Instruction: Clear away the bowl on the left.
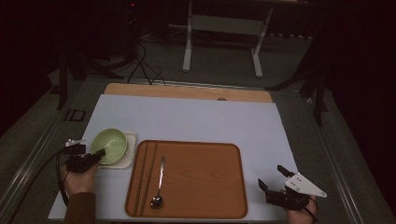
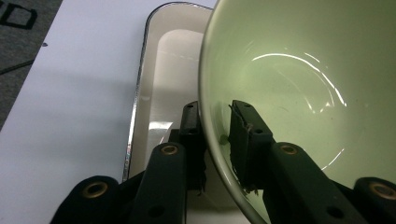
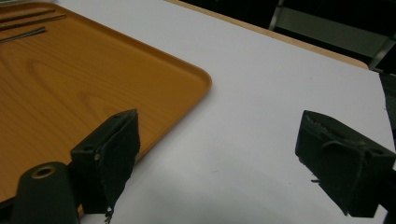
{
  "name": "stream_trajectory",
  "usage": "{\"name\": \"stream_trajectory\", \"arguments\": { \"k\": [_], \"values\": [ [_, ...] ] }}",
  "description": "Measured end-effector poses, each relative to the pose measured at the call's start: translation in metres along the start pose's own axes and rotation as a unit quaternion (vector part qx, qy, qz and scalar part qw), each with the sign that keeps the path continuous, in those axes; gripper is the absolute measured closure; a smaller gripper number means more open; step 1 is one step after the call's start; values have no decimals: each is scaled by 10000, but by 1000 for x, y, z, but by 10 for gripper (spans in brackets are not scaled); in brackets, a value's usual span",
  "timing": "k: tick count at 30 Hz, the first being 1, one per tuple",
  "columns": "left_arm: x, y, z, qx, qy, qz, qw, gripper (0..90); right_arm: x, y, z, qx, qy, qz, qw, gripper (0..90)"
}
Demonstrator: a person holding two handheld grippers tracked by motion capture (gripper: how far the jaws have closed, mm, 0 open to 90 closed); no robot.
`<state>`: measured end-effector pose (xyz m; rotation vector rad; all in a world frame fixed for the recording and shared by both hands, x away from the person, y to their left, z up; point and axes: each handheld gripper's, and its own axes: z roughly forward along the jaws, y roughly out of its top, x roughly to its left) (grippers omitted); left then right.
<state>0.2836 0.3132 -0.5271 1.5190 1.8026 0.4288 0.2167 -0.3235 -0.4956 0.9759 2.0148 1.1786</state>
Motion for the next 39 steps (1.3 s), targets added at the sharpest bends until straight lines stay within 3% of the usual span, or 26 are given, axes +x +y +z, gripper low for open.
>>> {"name": "stream_trajectory", "arguments": {
  "k": [12, 14, 22, 30, 39],
  "values": [
    [1, 1, 2, -277, -297, -305, 9987, 839, 0, 0, 0, 25, -4, -16, 10000, 138],
    [0, 1, 1, -292, -249, -273, 9989, 842, 0, 0, 0, 22, -6, -6, 10000, 138],
    [3, 0, -2, -416, -337, -509, 9973, 839, 0, 0, 0, 32, -11, -3, 10000, 138],
    [3, 1, -9, -495, -447, -574, 9961, 837, -1, 0, 0, 33, -20, 3, 10000, 138],
    [-6, 3, -17, -542, -642, -454, 9954, 833, -1, 0, 0, 14, -18, -1, 10000, 138]
  ]
}}
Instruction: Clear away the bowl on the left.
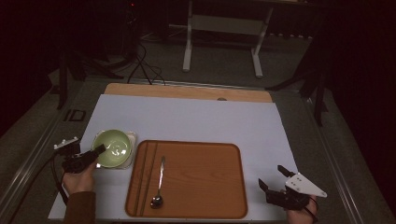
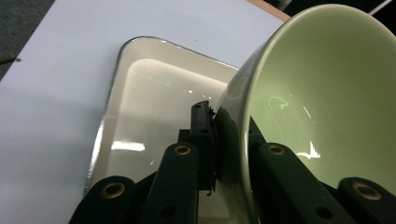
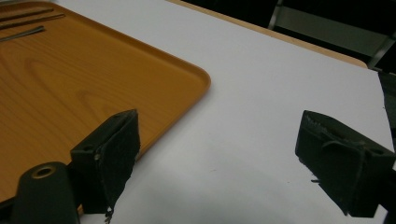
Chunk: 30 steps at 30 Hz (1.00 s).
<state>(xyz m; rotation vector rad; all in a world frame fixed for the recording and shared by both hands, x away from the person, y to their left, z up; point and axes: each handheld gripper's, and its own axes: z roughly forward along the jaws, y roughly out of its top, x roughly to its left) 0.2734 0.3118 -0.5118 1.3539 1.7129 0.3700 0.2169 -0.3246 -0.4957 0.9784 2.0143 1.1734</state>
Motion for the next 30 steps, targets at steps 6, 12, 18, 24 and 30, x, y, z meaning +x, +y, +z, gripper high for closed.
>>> {"name": "stream_trajectory", "arguments": {
  "k": [6, 12, 18, 24, 30],
  "values": [
    [-14, 1, -5, -28, -197, 152, 9997, 828, 0, 0, 0, 2, 5, 13, 10000, 138],
    [-31, 2, -7, 12, -387, 403, 9984, 829, 1, 0, 1, 27, -2, -53, 10000, 138],
    [-46, 1, -7, 58, -593, 535, 9968, 829, 1, 0, 1, 27, -8, -54, 10000, 138],
    [-60, 1, -8, 109, -792, 592, 9950, 828, 1, 0, 0, 16, -14, -45, 10000, 138],
    [-78, 1, -9, 160, -1033, 769, 9915, 829, 1, 0, 0, 17, -24, -47, 10000, 138]
  ]
}}
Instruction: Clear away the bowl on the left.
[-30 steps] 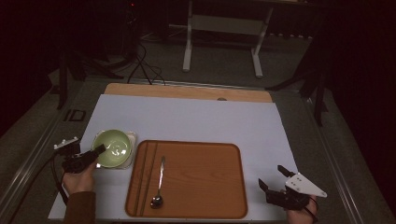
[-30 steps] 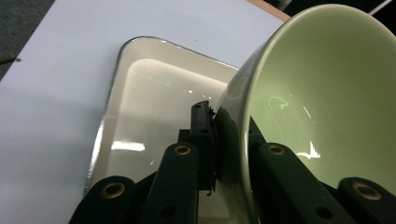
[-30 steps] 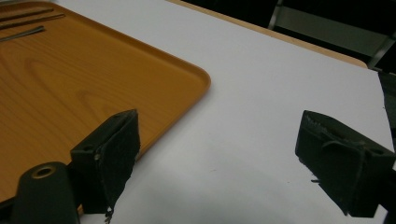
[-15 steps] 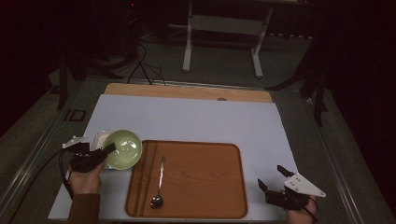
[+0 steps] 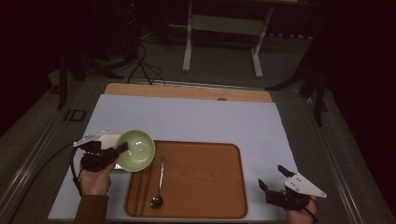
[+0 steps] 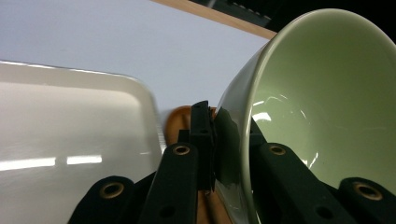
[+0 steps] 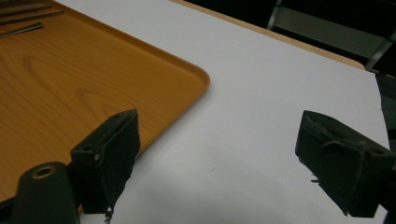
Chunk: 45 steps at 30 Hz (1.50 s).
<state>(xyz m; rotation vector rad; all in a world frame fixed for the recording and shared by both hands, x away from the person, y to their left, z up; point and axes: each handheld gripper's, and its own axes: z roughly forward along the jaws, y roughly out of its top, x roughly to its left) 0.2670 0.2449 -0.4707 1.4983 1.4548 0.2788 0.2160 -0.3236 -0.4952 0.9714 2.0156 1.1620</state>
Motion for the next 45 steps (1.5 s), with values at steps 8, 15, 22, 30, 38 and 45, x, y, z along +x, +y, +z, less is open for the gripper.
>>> {"name": "stream_trajectory", "arguments": {
  "k": [8, 15, 22, 30, 38, 45],
  "values": [
    [-26, -2, 11, 194, -332, 228, 9990, 828, 0, 0, 0, -2, -5, 4, 10000, 138],
    [-46, -11, 27, 502, -530, 463, 9963, 826, 0, 0, 0, 4, 1, 4, 10000, 138],
    [-60, -23, 44, 851, -617, 640, 9924, 821, 0, 0, 0, 3, 1, 2, 10000, 138],
    [-72, -38, 66, 1313, -641, 795, 9861, 818, 0, 0, 0, 14, 10, -10, 10000, 138],
    [-77, -48, 79, 1623, -654, 815, 9812, 804, 0, 0, 0, 15, 14, -10, 10000, 138],
    [-77, -49, 80, 1677, -576, 793, 9809, 810, 0, 0, 0, 13, 12, -2, 10000, 138]
  ]
}}
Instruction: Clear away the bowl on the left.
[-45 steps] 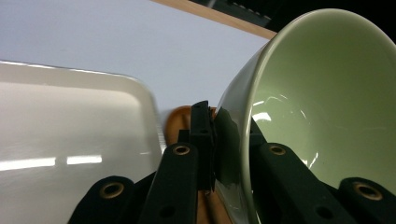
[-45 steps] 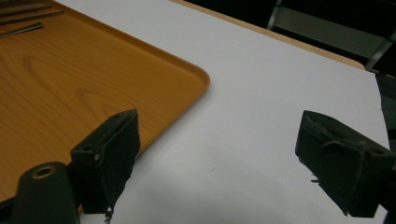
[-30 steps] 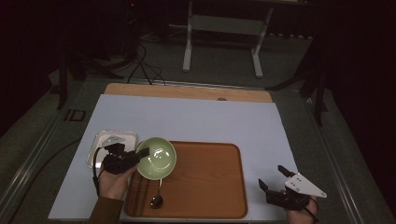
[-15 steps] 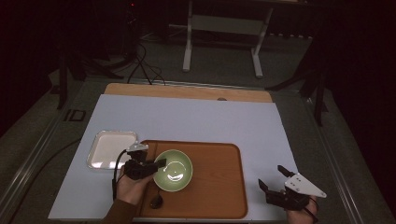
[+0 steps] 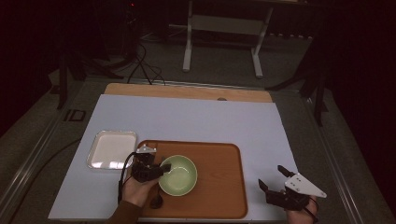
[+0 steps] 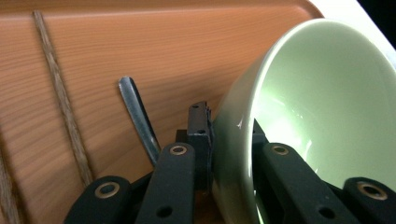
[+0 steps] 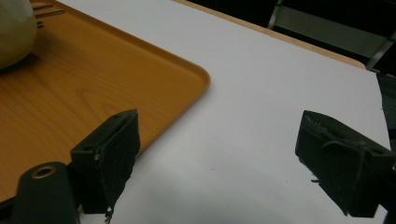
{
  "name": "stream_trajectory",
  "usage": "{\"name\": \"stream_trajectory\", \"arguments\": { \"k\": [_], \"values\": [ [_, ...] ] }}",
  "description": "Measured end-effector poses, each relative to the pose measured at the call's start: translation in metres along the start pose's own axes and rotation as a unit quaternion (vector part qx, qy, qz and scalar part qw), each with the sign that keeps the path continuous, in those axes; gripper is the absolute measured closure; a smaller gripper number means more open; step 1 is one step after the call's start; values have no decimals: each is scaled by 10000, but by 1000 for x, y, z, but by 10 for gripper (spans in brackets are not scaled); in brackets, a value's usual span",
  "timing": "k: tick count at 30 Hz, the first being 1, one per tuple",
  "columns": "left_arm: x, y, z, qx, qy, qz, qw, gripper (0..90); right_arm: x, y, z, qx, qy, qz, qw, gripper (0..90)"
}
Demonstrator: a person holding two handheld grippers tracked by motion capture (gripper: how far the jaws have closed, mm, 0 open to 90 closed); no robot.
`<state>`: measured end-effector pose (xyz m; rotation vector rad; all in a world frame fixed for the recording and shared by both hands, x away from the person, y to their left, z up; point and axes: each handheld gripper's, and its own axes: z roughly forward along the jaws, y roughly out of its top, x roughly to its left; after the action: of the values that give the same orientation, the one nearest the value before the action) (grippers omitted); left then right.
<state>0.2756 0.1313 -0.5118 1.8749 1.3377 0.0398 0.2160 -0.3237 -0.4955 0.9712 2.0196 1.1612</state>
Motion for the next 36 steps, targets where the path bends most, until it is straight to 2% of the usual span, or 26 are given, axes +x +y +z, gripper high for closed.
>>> {"name": "stream_trajectory", "arguments": {
  "k": [3, 8, 15, 20, 22, 29, 36],
  "values": [
    [1, 0, 0, -12, -61, -15, 10000, 802, 0, 0, 0, 4, 3, -10, 10000, 138],
    [0, -1, 3, 42, 102, 76, 9999, 791, 0, 0, 0, 4, 1, -6, 10000, 138],
    [2, 0, 7, 95, -21, 73, 9999, 694, 0, 0, 1, 12, 2, -20, 10000, 138],
    [5, 1, 8, 91, 30, 50, 9999, 587, 0, 0, 1, 13, -1, -18, 10000, 138],
    [5, 1, 7, 74, 11, 63, 10000, 556, 0, 0, 1, 11, -1, -20, 10000, 138],
    [4, 0, 5, -3, 185, 203, 9996, 458, 0, 0, 0, -1, -1, 2, 10000, 138],
    [3, 0, -4, -274, 284, 336, 9987, 416, 1, 0, 0, 2, -3, -26, 10000, 138]
  ]
}}
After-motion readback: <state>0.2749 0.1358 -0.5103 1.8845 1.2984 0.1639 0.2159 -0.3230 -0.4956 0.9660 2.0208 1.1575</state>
